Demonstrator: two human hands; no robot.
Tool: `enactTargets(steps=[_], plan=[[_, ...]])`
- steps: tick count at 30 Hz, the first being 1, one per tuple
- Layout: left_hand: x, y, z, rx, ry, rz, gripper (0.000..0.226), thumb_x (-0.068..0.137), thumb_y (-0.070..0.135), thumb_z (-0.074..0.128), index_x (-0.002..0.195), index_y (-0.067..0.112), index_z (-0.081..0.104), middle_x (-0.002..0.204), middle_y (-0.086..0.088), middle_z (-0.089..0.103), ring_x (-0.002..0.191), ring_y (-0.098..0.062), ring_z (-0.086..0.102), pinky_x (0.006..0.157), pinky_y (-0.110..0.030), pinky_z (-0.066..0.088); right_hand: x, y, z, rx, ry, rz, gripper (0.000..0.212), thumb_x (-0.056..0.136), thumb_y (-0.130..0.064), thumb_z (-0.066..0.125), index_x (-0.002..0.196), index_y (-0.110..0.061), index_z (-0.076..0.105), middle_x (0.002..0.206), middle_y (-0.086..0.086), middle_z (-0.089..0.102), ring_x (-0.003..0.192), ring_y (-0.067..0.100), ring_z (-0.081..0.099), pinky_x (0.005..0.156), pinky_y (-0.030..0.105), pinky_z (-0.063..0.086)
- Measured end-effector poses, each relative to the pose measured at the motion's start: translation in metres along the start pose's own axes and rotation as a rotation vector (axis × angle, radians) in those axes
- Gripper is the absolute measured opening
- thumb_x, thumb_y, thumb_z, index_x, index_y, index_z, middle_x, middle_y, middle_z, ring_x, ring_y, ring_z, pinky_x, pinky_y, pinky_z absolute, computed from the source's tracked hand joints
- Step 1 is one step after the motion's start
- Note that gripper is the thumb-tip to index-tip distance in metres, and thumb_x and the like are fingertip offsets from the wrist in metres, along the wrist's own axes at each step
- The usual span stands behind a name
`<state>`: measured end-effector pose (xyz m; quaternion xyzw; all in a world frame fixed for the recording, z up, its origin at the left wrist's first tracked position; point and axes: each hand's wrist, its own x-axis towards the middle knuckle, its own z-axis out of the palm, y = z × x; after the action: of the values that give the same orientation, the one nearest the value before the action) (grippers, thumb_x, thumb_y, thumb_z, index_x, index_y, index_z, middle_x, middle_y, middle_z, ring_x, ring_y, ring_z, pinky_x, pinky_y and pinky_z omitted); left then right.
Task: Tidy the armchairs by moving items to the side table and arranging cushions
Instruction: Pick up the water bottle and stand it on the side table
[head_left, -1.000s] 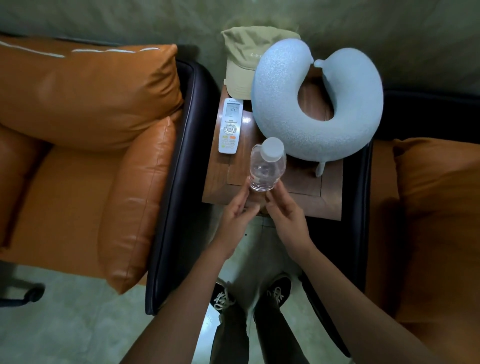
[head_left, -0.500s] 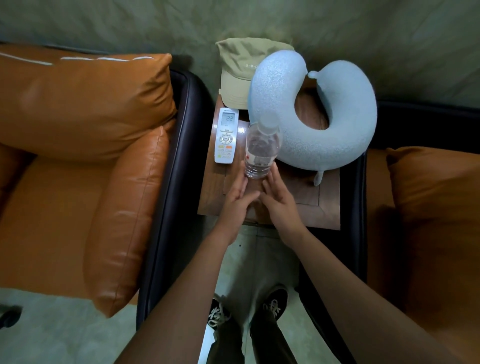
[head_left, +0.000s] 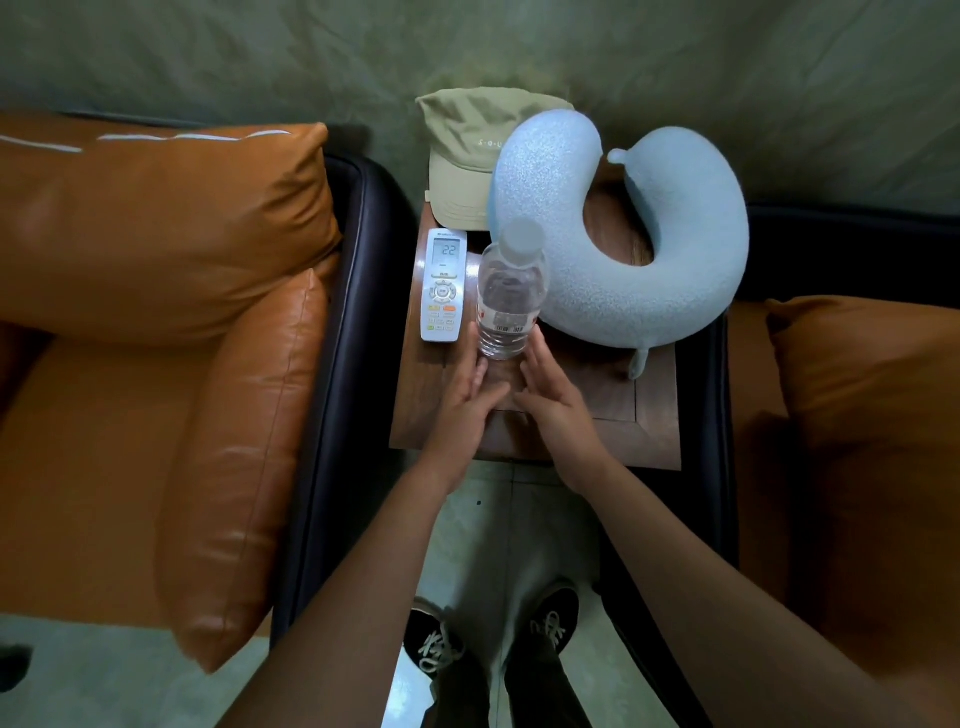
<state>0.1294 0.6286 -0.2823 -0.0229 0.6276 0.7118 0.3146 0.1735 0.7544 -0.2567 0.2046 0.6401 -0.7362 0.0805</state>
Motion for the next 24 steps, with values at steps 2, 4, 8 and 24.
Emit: enactTargets(steps=[2, 4, 8, 24], plan=[[0.001, 0.001, 0.001, -0.012, 0.004, 0.015, 0.085, 0.088, 0.014, 0.058, 0.155, 0.049, 0.017, 0.164, 0.02, 0.022, 0.148, -0.004, 0.025, 0.116, -0.028, 0.034, 0.003, -0.002, 0.001, 0.012, -0.003, 0.015, 0.085, 0.087, 0.025, 0.042, 0.159, -0.016, 0.021, 0.136, -0.028, 0.05, 0.122, -0.016, 0.051, 0.097, 0.015, 0.046], [0.002, 0.002, 0.003, -0.018, 0.024, 0.028, 0.085, 0.087, 0.014, 0.058, 0.151, 0.052, 0.017, 0.164, 0.02, 0.021, 0.146, -0.003, 0.027, 0.108, -0.022, 0.038, 0.006, -0.001, 0.002, 0.007, -0.005, 0.029, 0.087, 0.087, 0.024, 0.042, 0.159, -0.019, 0.022, 0.136, -0.031, 0.051, 0.125, -0.016, 0.048, 0.102, 0.016, 0.043], [0.0, 0.006, 0.004, -0.002, 0.049, 0.032, 0.082, 0.093, 0.011, 0.059, 0.147, 0.055, 0.015, 0.161, 0.021, 0.022, 0.144, -0.004, 0.03, 0.106, -0.02, 0.041, 0.004, -0.004, 0.006, 0.043, 0.017, 0.051, 0.081, 0.088, 0.022, 0.044, 0.154, -0.022, 0.032, 0.13, -0.033, 0.053, 0.117, -0.023, 0.05, 0.093, 0.007, 0.043], [-0.156, -0.011, 0.009, 0.163, 0.149, -0.263, 0.06, 0.103, 0.009, 0.05, 0.156, 0.026, 0.028, 0.153, -0.003, 0.044, 0.13, -0.013, 0.051, 0.111, -0.04, 0.044, -0.158, 0.029, -0.011, 0.131, 0.359, 0.291, 0.064, 0.098, -0.004, 0.054, 0.155, -0.028, 0.035, 0.158, 0.0, 0.038, 0.146, 0.013, 0.033, 0.11, 0.028, 0.032]])
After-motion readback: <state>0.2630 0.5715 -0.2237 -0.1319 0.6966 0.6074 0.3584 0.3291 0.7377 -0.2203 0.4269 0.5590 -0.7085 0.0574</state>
